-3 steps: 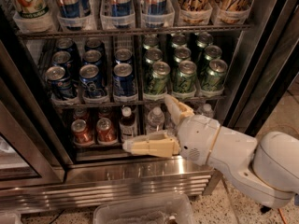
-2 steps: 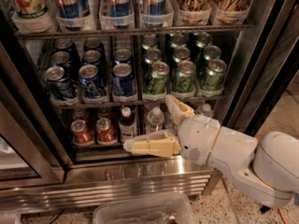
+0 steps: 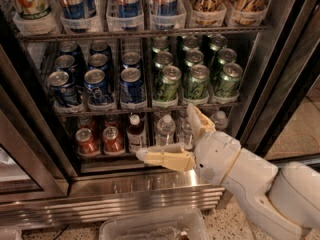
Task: Pick green can from middle shelf of fridge
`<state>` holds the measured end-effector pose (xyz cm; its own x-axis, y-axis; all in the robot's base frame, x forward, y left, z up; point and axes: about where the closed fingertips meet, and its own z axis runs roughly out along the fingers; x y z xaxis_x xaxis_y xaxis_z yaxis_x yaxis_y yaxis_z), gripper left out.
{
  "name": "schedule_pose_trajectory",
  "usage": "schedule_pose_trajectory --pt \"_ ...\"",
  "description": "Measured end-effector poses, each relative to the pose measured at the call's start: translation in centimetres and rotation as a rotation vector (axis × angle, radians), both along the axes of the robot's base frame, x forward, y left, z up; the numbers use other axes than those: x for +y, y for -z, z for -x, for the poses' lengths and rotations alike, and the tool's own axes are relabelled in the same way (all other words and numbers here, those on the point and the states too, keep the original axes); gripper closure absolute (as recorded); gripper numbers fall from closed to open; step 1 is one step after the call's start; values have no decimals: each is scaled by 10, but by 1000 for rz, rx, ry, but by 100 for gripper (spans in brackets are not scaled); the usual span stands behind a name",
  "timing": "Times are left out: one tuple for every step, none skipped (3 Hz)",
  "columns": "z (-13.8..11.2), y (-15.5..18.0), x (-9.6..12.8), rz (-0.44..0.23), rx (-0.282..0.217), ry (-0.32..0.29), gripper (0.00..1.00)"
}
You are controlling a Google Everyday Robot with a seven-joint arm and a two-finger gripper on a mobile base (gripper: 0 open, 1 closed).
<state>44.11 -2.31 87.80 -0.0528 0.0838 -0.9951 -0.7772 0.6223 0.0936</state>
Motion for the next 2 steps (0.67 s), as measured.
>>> schedule_pose_trajectory --pt "7 1 -22 -46 -72 126 0" --pt "16 -2 -39 -51 -137 227 0"
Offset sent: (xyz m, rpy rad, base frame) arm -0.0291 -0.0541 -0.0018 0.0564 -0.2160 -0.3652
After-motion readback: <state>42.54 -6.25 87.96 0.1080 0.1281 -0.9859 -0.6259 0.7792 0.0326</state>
